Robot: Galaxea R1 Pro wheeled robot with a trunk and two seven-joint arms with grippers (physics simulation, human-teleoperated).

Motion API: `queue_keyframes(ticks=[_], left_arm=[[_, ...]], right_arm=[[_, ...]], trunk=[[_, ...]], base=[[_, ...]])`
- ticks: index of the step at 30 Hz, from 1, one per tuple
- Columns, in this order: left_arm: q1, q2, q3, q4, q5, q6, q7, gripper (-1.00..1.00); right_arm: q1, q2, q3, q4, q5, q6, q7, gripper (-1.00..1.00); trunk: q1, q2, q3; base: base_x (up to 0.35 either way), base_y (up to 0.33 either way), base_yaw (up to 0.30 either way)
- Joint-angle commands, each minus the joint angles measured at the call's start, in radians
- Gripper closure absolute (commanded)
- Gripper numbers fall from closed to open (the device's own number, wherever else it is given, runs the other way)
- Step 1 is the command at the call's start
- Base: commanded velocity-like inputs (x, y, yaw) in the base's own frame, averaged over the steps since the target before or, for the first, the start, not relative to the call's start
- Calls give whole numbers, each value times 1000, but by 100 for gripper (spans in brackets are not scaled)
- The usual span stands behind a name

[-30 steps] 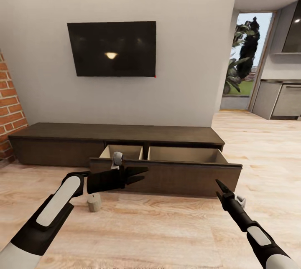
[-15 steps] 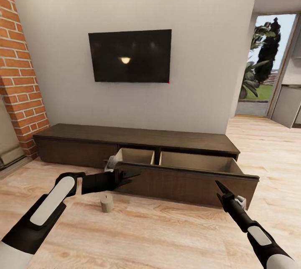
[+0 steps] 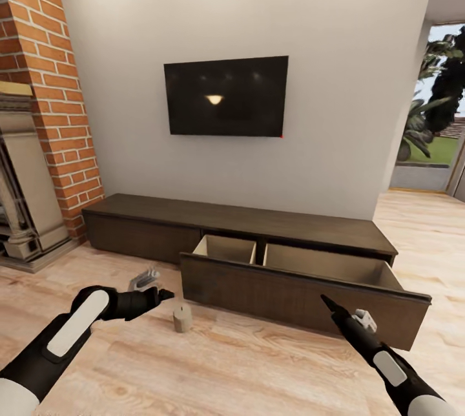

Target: Place each of the two pumpkins and all three candles from the living room inside a cabinet in the living room (use any cabinet), then make sure every cabinet is closed, and position the cauldron so it is next to a table in the living room.

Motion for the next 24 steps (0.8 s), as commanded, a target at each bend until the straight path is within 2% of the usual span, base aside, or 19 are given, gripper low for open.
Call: queue_keyframes(ticks=[1, 3, 7, 11, 13, 15, 18, 20, 24], left_arm=[[3, -3, -3, 25, -19, -14, 11, -100], [10, -11, -6, 76, -59, -39, 12, -100], [13, -30, -11, 131, -89, -107, 17, -100], [14, -33, -12, 153, -93, -122, 23, -100], [14, -36, -12, 190, -94, -130, 21, -100], [14, -51, -12, 262, -95, -170, 13, -100], [14, -74, -12, 318, -96, -226, 11, -100], [14, -87, -12, 354, -98, -257, 11, -100], [14, -95, -13, 412, -116, -315, 4, -100]], right_arm=[[0, 1, -3, 0, 2, 9, -14, -100], [0, 5, -2, 1, 15, 8, -56, -100], [0, 11, 1, 11, 61, 6, -118, -100], [0, 12, 2, 25, 83, 6, -132, -100], [0, 12, 3, 41, 89, 6, -134, -100], [0, 13, 4, 48, 123, 6, -150, -100], [0, 15, 4, 50, 182, 6, -200, -100], [0, 31, 3, 49, 208, 7, -226, -100], [0, 45, 4, 48, 223, 6, -237, -100]], trunk=[[-4, 7, 3], [-12, 21, 11], [-16, 28, 16], [-16, 28, 16], [-16, 28, 16], [-16, 28, 16], [-16, 28, 16], [-16, 28, 16], [-16, 28, 16]], base=[[0, 0, 229], [0, 0, 241], [0, 0, 273], [0, 0, 288], [0, 0, 291], [0, 0, 292], [0, 60, 292], [0, 216, 292], [0, 261, 292]])
